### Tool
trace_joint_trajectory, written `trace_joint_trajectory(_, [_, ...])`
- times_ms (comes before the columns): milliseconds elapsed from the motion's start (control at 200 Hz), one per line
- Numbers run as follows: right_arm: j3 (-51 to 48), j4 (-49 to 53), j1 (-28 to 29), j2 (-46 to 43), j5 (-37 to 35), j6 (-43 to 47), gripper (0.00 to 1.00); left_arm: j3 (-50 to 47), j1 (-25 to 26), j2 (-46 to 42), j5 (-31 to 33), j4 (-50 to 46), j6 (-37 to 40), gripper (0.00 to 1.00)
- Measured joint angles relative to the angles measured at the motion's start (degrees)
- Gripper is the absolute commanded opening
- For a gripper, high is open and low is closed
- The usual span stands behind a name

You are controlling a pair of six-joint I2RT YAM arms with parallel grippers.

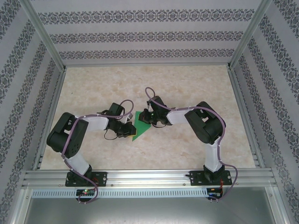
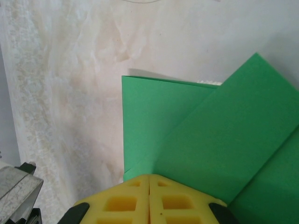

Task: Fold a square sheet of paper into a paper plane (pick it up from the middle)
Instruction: Fourth fold the wing at the center of the table.

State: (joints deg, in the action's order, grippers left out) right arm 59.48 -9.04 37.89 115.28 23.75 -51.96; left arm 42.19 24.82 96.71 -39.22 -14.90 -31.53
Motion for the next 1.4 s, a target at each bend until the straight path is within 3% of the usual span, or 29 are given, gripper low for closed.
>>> trace_joint_trajectory(280, [0.2,0.4,0.0,0.0,0.2,0.6,0.07,-1.4,0.0,-1.7,0.5,-1.1,0.0,0.15])
trace_joint_trajectory(495, [0.2,0.4,0.0,0.0,0.2,0.7,0.08,-2.5,0.0,-7.1,2.4,-7.4,-0.9,0.19])
trace_joint_trajectory(699, [0.3,0.5,0.0,0.1,0.3,0.7,0.07,2.0,0.1,-9.8,0.6,-7.7,-2.7,0.22])
trace_joint_trajectory(1039, [0.4,0.6,0.0,0.2,0.3,0.7,0.08,3.4,0.8,0.0,-4.2,-5.7,-3.5,0.22])
trace_joint_trajectory(1404, [0.7,1.0,0.0,0.3,0.3,0.9,0.07,1.0,0.9,0.8,-3.5,-4.8,-1.6,0.19])
